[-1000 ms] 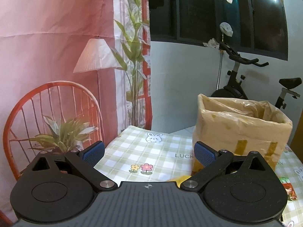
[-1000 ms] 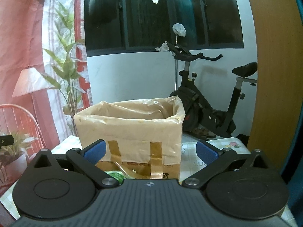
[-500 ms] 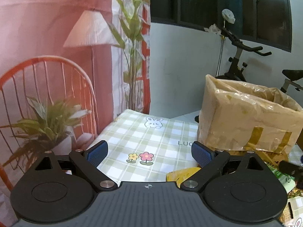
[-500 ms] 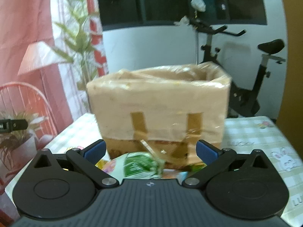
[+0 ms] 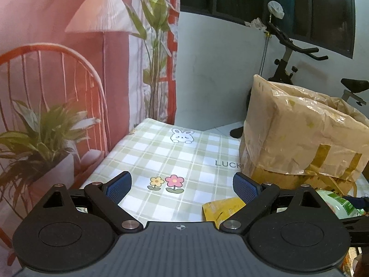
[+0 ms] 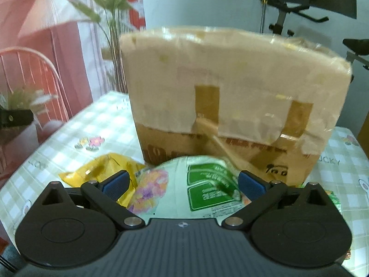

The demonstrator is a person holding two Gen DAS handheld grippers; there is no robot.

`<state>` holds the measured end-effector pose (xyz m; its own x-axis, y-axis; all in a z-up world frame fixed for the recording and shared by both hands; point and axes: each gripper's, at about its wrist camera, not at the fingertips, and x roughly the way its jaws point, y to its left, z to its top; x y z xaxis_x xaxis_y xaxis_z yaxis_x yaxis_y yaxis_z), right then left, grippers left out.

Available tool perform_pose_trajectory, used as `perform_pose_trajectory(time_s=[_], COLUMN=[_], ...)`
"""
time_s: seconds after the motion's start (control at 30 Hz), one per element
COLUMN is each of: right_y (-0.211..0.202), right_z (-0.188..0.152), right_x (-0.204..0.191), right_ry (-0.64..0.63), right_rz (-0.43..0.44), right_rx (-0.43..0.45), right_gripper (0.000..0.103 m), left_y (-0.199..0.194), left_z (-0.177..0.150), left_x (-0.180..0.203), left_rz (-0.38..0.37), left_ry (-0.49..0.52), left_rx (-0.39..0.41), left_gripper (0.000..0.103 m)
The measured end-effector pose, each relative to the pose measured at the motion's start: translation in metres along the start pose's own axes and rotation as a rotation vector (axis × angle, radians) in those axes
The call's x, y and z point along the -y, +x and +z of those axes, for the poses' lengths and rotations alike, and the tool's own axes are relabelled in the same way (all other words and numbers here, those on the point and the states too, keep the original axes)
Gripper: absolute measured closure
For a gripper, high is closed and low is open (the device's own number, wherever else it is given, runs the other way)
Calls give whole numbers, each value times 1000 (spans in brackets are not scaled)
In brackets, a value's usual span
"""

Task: Organize snacks
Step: 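Lower the right gripper onto the large green-and-white snack bag and close, then grasp the yellow chip bag with the left gripper while the right gripper holds the green bag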

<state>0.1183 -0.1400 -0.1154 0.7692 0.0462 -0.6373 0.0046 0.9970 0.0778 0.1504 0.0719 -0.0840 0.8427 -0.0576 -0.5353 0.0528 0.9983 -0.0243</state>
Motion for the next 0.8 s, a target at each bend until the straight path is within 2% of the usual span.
perform_pose_trajectory(time_s=[0.47, 0.63, 0.8], right_y=[16, 2, -16], right_z=[-7, -8, -10], right_x=[0, 0, 5], right_ry=[-22, -37, -14], right_rz=[-33, 18, 81], right_rx=[-80, -39, 2], right_gripper=[1, 20, 21], left_y=[17, 15, 9], left_z=[-18, -20, -22], left_x=[1, 1, 3], left_rz=[-55, -65, -77], left_ry=[-27, -42, -46], left_rx=[-63, -63, -61], left_gripper=[9, 9, 10])
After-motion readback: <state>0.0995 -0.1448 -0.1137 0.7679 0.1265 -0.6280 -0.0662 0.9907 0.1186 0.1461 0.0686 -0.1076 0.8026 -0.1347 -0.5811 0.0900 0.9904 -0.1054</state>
